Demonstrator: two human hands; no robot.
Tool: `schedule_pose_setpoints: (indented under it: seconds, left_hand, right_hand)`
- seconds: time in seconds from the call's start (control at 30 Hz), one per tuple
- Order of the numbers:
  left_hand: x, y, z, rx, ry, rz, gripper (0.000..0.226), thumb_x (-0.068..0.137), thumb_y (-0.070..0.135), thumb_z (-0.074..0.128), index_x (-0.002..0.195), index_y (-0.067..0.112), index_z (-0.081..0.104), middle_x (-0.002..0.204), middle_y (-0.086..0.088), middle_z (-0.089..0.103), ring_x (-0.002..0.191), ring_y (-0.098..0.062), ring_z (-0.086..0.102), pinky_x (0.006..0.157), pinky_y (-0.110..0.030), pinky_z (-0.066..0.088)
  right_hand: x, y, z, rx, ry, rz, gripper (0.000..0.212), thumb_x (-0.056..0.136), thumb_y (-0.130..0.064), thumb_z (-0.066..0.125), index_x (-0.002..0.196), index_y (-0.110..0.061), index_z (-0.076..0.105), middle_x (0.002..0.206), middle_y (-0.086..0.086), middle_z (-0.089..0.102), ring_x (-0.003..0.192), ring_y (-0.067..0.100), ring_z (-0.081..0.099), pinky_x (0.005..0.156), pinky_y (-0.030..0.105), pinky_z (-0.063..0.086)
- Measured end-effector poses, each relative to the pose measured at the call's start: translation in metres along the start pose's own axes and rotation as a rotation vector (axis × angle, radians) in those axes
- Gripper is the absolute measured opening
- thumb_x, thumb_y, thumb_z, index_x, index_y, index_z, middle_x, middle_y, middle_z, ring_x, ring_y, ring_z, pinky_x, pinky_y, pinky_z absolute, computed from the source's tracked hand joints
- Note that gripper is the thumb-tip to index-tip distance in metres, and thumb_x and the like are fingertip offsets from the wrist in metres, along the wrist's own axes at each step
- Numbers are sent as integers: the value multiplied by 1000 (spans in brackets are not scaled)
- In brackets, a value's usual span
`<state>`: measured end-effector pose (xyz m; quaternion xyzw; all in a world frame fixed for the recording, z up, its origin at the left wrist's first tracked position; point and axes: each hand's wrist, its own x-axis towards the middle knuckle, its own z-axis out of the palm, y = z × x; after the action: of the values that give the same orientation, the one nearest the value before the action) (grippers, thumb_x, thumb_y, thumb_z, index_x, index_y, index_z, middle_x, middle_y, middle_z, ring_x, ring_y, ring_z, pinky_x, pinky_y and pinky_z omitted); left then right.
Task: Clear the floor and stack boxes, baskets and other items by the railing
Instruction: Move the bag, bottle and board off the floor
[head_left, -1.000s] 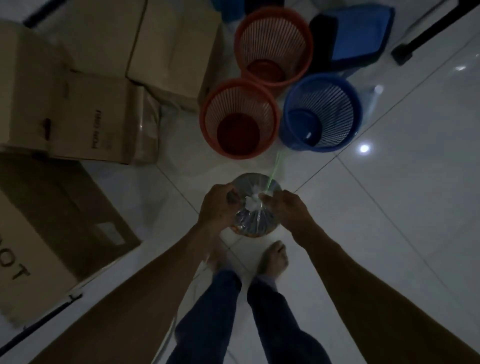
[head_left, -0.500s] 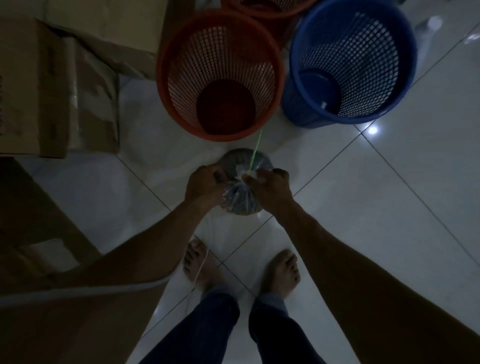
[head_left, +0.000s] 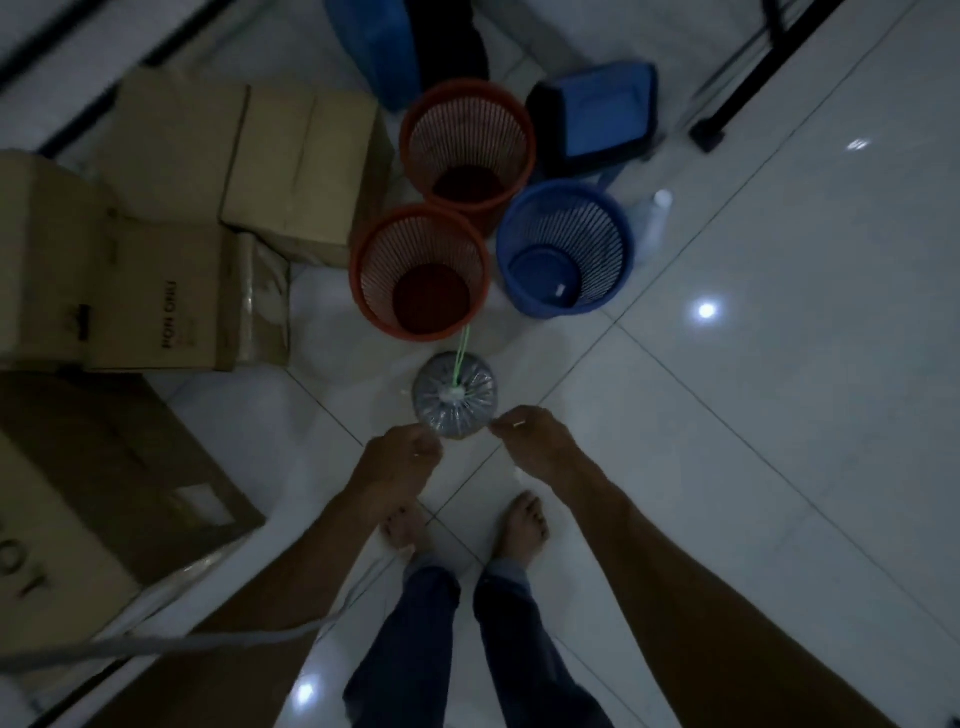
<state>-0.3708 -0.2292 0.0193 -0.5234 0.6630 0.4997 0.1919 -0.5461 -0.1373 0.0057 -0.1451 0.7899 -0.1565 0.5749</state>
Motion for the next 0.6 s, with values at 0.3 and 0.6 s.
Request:
schedule_pose_setpoints:
  seconds: [0.3,0.6]
  left_hand:
    - [-192,65,-8,-195,9,66,8,93,26,67,85,26,69,88,0,72,85,-19,73,79,-43,61]
    - [-326,62,59,-20,-170,245,8,88,36,65,90,29,67,94,0,73,89,-19,71,83,-40,60]
  right_hand:
    - [-206,8,-46,324,100,-76,29,93,-42,65,100,-14,69,101,11,74,96,24,71,94,42,54]
    - [-408,99,-10,101,470,-322,19,100,-26,55,105,-13,69,96,-1,72,87,14,65,77,24,48]
